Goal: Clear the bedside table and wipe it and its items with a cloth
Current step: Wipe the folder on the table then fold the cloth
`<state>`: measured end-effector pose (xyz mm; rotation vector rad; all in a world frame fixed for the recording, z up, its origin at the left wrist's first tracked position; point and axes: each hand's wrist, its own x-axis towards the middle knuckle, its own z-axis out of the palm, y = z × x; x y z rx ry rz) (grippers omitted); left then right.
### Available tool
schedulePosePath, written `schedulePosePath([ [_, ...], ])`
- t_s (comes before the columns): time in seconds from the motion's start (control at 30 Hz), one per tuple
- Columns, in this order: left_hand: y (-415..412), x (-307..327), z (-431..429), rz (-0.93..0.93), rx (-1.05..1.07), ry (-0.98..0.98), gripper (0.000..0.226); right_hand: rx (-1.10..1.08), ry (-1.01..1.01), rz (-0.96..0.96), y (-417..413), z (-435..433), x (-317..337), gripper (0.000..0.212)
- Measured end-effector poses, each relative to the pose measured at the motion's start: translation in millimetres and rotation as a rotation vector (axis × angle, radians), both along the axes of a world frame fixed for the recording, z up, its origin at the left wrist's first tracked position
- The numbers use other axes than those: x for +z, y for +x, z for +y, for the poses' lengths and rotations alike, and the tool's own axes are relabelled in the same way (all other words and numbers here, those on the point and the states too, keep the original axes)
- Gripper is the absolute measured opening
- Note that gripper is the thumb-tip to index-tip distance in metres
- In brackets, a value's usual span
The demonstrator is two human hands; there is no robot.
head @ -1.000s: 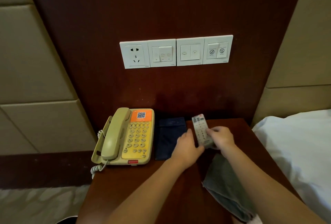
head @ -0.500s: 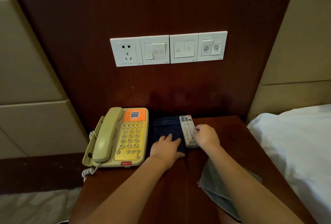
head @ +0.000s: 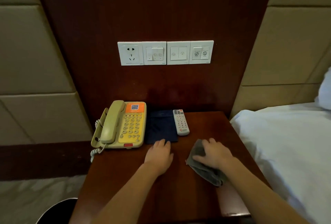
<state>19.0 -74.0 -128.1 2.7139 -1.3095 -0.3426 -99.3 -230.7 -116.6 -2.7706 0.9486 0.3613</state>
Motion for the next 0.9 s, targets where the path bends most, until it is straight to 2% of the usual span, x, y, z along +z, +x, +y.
schedulePosePath([
  [0.17, -18.0, -22.3, 29.1, -0.002, 0.026, -0.022, 0.061, 0.021, -0.024, -0.309, -24.1, 38.3, -17.9, 0.023],
  [0.27, -15.1, -27.8, 39.3, -0.021, 0.062, -0.087, 0.064, -0.021, -0.075, -0.569, -12.2, 51.2, -13.5, 0.026],
  [0.33, -10.0, -32.1, 42.1, -0.044, 0.075, -0.097, 0.065, 0.027, -0.15, -0.658, 8.6, 60.4, -7.7, 0.031],
  [0.4, -7.7, -37.3, 42.8, -0.077, 0.057, -0.086, 0.067, 0.111, -0.22, -0.668, 33.0, 70.9, -2.7, 0.033],
  [0.53, -0.2, -49.6, 42.8, -0.126, 0.051, -0.104, 0.089, 0.237, -0.283, -0.558, 83.3, 89.4, -2.5, 0.039],
  [0.63, 2.8, -53.1, 39.9, -0.138, 0.058, -0.133, 0.086, 0.253, -0.344, -0.418, 110.1, 90.9, -6.1, 0.049],
  [0.73, 4.0, -55.3, 38.9, -0.143, 0.069, -0.145, 0.084, 0.251, -0.355, -0.311, 125.5, 86.3, -11.4, 0.046],
  [0.9, 4.3, -53.4, 37.4, -0.173, 0.105, -0.173, 0.079, 0.33, -0.219, -0.311, 119.2, 79.2, -20.1, 0.041],
])
